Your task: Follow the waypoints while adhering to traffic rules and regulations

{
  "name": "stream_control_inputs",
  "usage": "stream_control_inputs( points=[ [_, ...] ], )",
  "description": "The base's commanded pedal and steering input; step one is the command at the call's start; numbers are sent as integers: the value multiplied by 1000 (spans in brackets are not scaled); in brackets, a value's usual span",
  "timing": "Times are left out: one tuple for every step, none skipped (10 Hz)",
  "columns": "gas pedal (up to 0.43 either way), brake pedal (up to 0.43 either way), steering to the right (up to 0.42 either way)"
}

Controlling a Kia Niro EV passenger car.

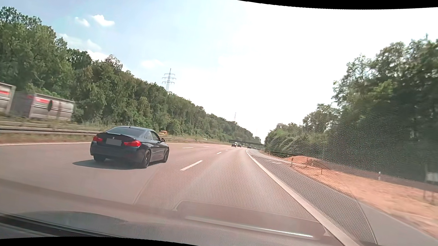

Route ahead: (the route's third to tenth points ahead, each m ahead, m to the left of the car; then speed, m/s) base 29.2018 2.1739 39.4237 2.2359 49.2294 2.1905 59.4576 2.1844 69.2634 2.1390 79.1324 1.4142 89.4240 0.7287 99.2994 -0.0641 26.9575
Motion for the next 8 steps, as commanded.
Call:
stream_control_inputs(
  points=[
    [331,0,3],
    [319,0,3],
    [311,0,3],
    [248,0,4],
    [248,0,3],
    [248,0,3],
    [248,0,4],
    [248,0,3]
  ],
)
